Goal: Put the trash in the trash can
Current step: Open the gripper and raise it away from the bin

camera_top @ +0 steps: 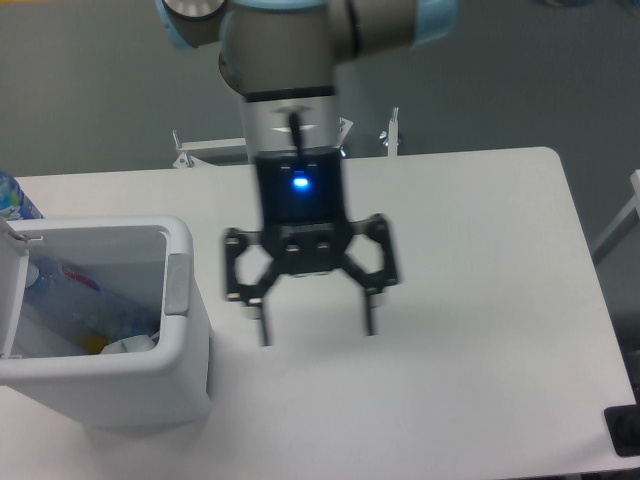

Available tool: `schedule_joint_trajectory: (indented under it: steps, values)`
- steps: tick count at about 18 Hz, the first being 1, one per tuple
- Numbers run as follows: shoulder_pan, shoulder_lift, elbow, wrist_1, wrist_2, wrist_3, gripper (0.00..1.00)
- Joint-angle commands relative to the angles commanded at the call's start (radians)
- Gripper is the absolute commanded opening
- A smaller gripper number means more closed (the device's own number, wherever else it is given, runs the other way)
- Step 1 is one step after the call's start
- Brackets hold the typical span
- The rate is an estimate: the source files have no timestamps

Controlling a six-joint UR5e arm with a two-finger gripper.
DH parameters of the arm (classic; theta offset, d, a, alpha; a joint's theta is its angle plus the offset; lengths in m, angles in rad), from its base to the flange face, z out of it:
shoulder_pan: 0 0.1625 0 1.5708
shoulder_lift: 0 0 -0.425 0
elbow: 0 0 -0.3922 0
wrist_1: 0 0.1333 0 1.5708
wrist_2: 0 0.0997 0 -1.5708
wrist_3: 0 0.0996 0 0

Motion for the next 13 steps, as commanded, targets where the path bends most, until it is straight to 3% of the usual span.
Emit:
schedule_joint_trajectory:
  steps: [3,6,8,13]
  values:
    - [0.022,0.006,-0.005,-0.060,0.061,0.124,1.00]
    - [0.025,0.012,-0.015,-0.156,0.182,0.288,1.00]
    - [0.031,0.015,-0.031,-0.163,0.244,0.339,1.00]
    - [0.052,0.022,-0.049,-0.163,0.242,0.376,1.00]
